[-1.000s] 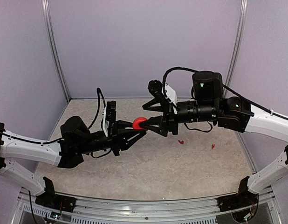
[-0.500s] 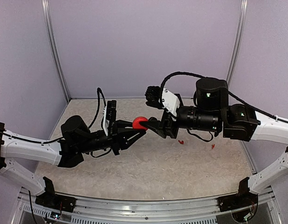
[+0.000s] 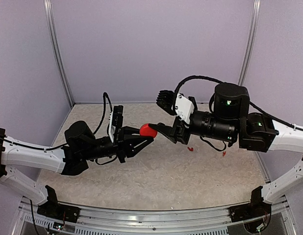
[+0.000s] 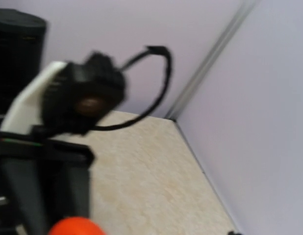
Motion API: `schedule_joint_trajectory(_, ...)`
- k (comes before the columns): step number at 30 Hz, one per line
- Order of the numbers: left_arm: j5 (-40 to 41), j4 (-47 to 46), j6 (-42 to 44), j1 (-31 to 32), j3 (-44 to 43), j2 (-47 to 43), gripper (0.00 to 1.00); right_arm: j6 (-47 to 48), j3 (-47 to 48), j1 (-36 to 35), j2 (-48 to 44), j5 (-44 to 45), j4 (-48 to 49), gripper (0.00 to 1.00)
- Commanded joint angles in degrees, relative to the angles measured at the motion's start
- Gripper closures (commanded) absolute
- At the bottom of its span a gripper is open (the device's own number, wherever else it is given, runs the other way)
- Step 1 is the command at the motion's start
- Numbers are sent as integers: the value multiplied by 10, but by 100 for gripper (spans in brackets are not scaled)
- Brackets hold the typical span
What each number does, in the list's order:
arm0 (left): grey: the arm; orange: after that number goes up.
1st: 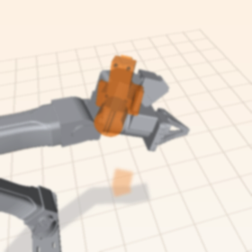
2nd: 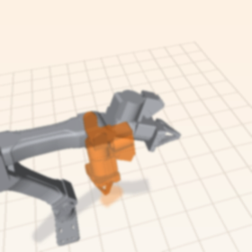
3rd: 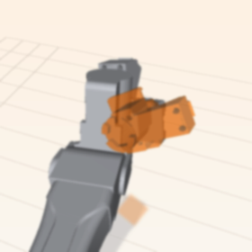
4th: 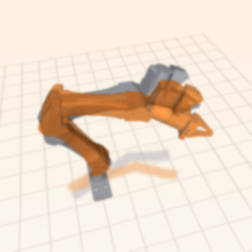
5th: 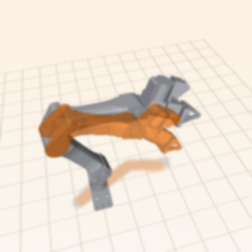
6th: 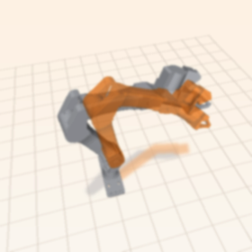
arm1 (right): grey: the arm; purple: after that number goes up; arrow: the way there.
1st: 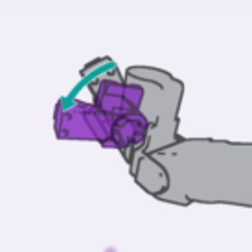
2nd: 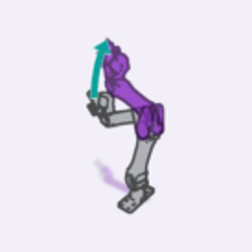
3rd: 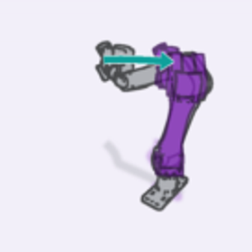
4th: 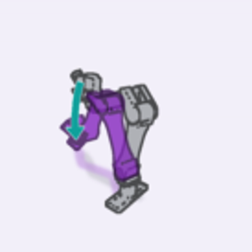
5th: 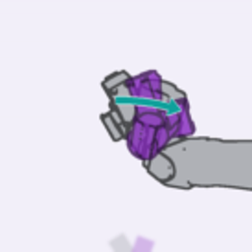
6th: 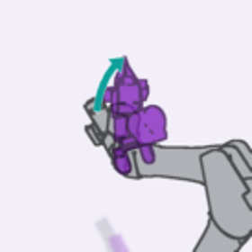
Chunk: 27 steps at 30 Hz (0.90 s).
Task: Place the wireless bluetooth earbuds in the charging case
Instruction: Open the charging case.
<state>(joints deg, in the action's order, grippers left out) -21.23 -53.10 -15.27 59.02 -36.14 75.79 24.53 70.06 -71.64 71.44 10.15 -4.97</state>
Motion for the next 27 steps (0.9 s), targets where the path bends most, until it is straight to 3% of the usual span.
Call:
schedule_joint_trajectory(1,-14,-15,-10,-6,-17,4,94,11,15,-13,1,-46,-38,34)
schedule_joint_trajectory(14,-19,-16,-11,-5,-16,1,94,10,42,-14,46,40,-67,35)
schedule_joint_trajectory(27,-24,-19,-11,-5,-17,7,94,19,27,-14,22,117,-29,37)
